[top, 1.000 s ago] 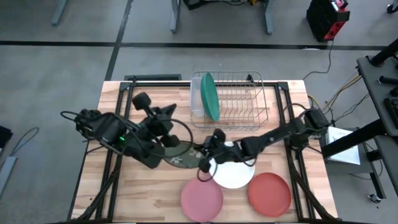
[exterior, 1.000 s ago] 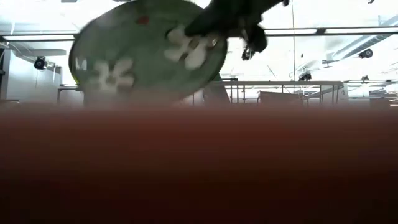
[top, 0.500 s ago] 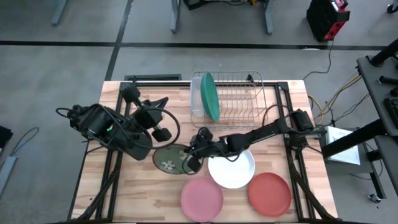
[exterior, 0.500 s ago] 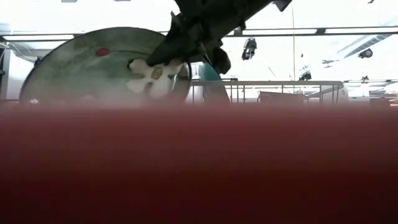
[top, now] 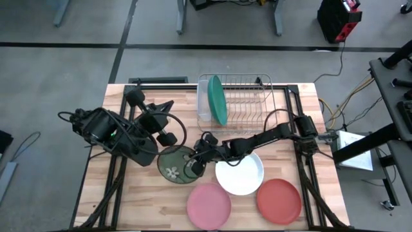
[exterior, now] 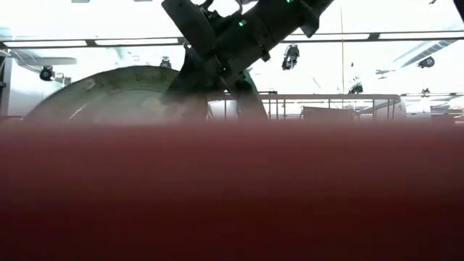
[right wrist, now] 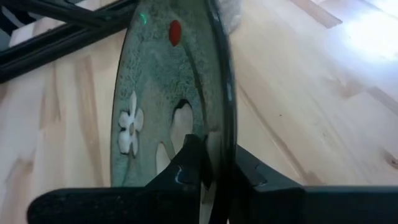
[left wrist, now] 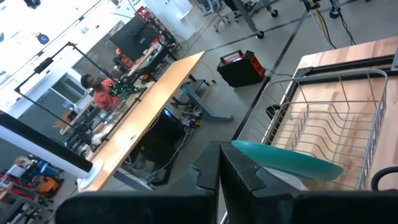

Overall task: Sort dishes
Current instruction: Remove the light green plate from the top of the white plate

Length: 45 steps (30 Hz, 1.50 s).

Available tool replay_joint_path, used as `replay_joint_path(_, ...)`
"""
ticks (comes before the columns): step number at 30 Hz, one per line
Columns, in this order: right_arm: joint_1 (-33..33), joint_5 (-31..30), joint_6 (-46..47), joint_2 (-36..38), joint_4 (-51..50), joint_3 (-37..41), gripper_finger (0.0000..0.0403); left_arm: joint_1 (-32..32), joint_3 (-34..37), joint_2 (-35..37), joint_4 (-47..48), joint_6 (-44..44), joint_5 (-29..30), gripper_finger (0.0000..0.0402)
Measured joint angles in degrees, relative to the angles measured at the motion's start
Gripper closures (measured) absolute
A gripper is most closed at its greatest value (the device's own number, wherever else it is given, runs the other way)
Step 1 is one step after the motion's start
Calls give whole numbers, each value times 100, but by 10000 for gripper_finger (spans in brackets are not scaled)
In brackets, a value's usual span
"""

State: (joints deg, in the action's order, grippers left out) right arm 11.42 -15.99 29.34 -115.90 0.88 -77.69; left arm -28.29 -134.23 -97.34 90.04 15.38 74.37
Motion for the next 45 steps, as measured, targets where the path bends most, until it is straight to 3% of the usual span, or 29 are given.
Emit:
replay_joint_path(14,4,-4,83,-9,-321,7,361,0,0,0,-2,-6,13,401)
replay_joint_path(26,-9,-63,4,-28,-411,28,305,0,0,0,-2,-4,11,401)
replay_joint_path(45,-11,-63,-67,-28,-367,162,257,0,12,-2,-3,17,9,401)
